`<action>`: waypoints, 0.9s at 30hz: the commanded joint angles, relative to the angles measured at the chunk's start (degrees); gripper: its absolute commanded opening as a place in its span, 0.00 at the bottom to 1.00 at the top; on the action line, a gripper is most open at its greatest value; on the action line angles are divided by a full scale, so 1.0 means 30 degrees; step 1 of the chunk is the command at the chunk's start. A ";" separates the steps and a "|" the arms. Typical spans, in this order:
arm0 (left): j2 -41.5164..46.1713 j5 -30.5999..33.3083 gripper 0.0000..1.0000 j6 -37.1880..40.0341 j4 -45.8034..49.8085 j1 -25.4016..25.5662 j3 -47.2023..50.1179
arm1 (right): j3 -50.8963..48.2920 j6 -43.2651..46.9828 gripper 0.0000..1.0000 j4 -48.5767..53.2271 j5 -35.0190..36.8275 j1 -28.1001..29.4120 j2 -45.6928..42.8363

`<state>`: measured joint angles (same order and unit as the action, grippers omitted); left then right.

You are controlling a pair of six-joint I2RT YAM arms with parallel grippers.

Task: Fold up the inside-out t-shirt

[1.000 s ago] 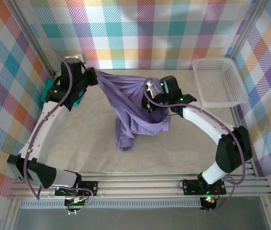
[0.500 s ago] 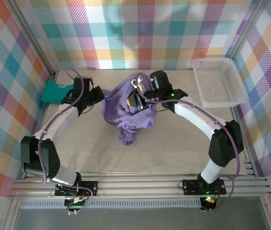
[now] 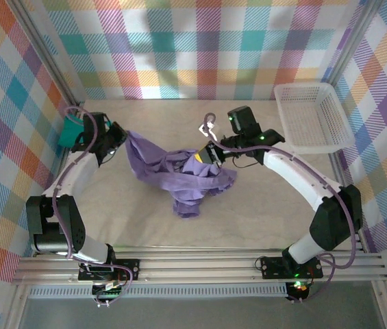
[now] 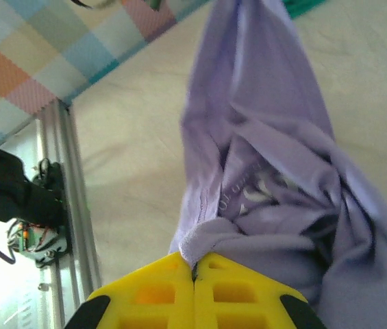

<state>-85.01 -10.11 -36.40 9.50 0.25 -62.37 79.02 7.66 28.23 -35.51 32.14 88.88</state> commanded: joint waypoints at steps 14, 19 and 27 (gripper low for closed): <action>0.2267 -0.1461 0.38 0.0445 -0.3359 0.4190 0.8575 | 0.2669 -0.5986 0.00 -1.0331 -0.6772 -0.3360 -0.1312; 0.6600 -0.0291 0.75 0.0369 -0.3782 0.4682 0.9173 | 0.2364 0.1716 0.00 -0.2709 -0.7761 -0.3418 -0.1975; 0.2619 -0.3226 0.91 0.3330 -0.2651 0.7397 0.4232 | 0.1169 0.3694 0.00 -0.0730 -0.7969 -0.3712 -0.1921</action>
<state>-72.55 -16.27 -31.70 -0.32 18.98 -45.39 82.52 12.78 22.70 -55.68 21.32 84.64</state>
